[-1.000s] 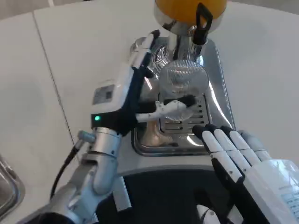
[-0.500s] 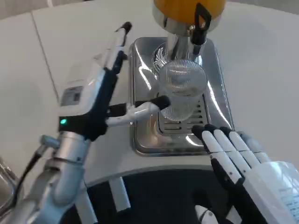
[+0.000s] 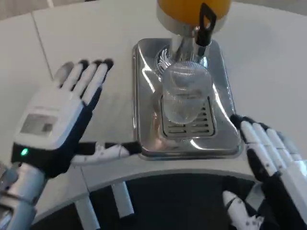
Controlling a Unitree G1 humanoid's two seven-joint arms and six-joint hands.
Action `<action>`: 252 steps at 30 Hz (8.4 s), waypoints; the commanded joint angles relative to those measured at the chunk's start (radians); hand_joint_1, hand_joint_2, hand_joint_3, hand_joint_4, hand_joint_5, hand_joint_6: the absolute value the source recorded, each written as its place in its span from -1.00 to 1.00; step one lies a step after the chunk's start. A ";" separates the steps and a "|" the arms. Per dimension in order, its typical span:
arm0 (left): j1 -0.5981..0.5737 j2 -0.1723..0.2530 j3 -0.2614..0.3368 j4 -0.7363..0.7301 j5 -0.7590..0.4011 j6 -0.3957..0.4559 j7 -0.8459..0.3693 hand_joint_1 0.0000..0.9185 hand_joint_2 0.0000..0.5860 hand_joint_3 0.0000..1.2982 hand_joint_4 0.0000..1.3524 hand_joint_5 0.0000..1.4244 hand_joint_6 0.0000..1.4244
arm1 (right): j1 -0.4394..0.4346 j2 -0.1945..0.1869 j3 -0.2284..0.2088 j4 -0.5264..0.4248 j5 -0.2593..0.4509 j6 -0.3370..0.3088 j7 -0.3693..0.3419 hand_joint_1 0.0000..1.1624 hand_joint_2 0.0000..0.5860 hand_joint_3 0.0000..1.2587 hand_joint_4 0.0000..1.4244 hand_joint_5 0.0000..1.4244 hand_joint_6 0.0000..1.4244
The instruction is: Grasp the cup under the faucet to collect the drink, then remove the cup.
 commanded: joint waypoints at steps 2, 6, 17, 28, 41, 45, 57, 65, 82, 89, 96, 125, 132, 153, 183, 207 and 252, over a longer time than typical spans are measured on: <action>0.129 0.011 0.017 -0.142 0.124 0.076 -0.028 -1.00 -1.00 -1.00 -1.00 -1.00 -1.00 | -0.008 0.029 0.015 -0.025 0.030 0.039 0.007 -0.74 0.92 -0.99 -1.00 -1.00 -1.00; 0.218 -0.011 0.019 -0.229 0.204 0.140 -0.045 -1.00 -1.00 -1.00 -1.00 -1.00 -1.00 | -0.040 0.061 0.020 -0.035 0.070 0.097 0.026 -0.75 0.92 -1.00 -1.00 -1.00 -1.00; 0.398 -0.087 -0.010 -0.315 0.275 0.186 -0.047 -1.00 -1.00 -1.00 -1.00 -1.00 -1.00 | -0.198 0.120 0.037 -0.052 0.177 0.263 0.067 -0.81 0.84 -1.00 -1.00 -1.00 -1.00; 0.434 -0.172 -0.024 -0.309 0.191 0.148 -0.039 -1.00 -1.00 -1.00 -1.00 -1.00 -1.00 | -0.498 0.077 0.008 0.034 0.256 0.366 0.067 -1.00 0.77 -1.00 -1.00 -1.00 -1.00; 0.433 -0.179 -0.016 -0.302 0.157 0.131 -0.049 -1.00 -0.99 -1.00 -1.00 -1.00 -1.00 | -0.690 0.037 -0.019 0.172 0.323 0.370 -0.015 -1.00 0.78 -1.00 -1.00 -1.00 -1.00; 0.435 -0.179 -0.013 -0.300 0.158 0.132 -0.050 -1.00 -0.98 -1.00 -1.00 -1.00 -1.00 | -0.734 0.041 -0.008 0.192 0.326 0.382 -0.028 -1.00 0.80 -1.00 -1.00 -1.00 -1.00; 0.435 -0.180 -0.010 -0.295 0.159 0.138 -0.058 -1.00 -0.97 -1.00 -1.00 -1.00 -1.00 | -0.913 0.085 0.040 0.321 0.328 0.437 -0.106 -1.00 0.82 -1.00 -1.00 -1.00 -1.00; 0.434 -0.181 0.001 -0.291 0.156 0.144 -0.059 -1.00 -0.96 -1.00 -1.00 -1.00 -1.00 | -0.944 0.124 0.080 0.392 0.359 0.418 -0.189 -1.00 0.82 -1.00 -1.00 -1.00 -1.00; 0.439 -0.185 0.007 -0.291 0.152 0.149 -0.057 -1.00 -0.96 -1.00 -1.00 -1.00 -1.00 | -1.005 0.097 0.100 0.456 0.435 0.443 -0.169 -0.99 0.87 -1.00 -1.00 -1.00 -1.00; 0.438 -0.189 0.004 -0.292 0.154 0.149 -0.056 -1.00 -0.96 -1.00 -1.00 -1.00 -1.00 | -1.030 0.065 0.114 0.465 0.441 0.467 -0.130 -0.99 0.87 -1.00 -1.00 -1.00 -1.00; 0.435 -0.188 0.008 -0.291 0.153 0.149 -0.055 -1.00 -0.96 -1.00 -1.00 -1.00 -1.00 | -1.070 0.035 0.114 0.487 0.477 0.520 -0.067 -0.99 0.86 -1.00 -1.00 -1.00 -1.00; 0.396 -0.188 0.007 -0.262 0.138 0.142 -0.037 -1.00 -0.96 -1.00 -1.00 -1.00 -1.00 | -1.185 -0.196 0.289 0.484 0.258 0.585 0.161 -1.00 0.88 -1.00 -1.00 -1.00 -1.00; 0.349 -0.214 0.019 -0.223 0.138 0.173 -0.015 -1.00 -0.96 -1.00 -1.00 -1.00 -1.00 | -1.185 -0.189 0.285 0.484 0.213 0.588 0.163 -1.00 0.91 -1.00 -1.00 -1.00 -1.00; 0.141 -0.240 -0.038 -0.082 0.134 0.205 0.003 -1.00 -0.98 -1.00 -1.00 -1.00 -1.00 | -1.178 -0.176 0.243 0.448 0.217 0.598 0.188 -1.00 0.96 -1.00 -1.00 -1.00 -1.00; 0.035 -0.260 -0.107 -0.013 0.108 0.208 0.000 -1.00 -0.96 -1.00 -1.00 -1.00 -1.00 | -0.881 -0.038 0.179 0.232 0.116 0.647 -0.008 -1.00 1.00 -1.00 -1.00 -1.00 -1.00; -0.065 -0.283 -0.132 0.100 0.048 0.150 0.080 -1.00 -0.92 -1.00 -1.00 -0.95 -0.91 | -0.449 -0.214 0.063 0.006 0.173 0.372 0.060 -0.65 0.89 -0.99 -1.00 -1.00 -1.00; -0.318 -0.388 -0.236 0.494 -0.069 -0.051 0.247 -0.78 -0.92 -1.00 -1.00 -0.68 -0.67 | -0.030 -0.176 -0.172 -0.077 0.301 0.100 0.099 -0.42 0.46 -1.00 -1.00 -1.00 -1.00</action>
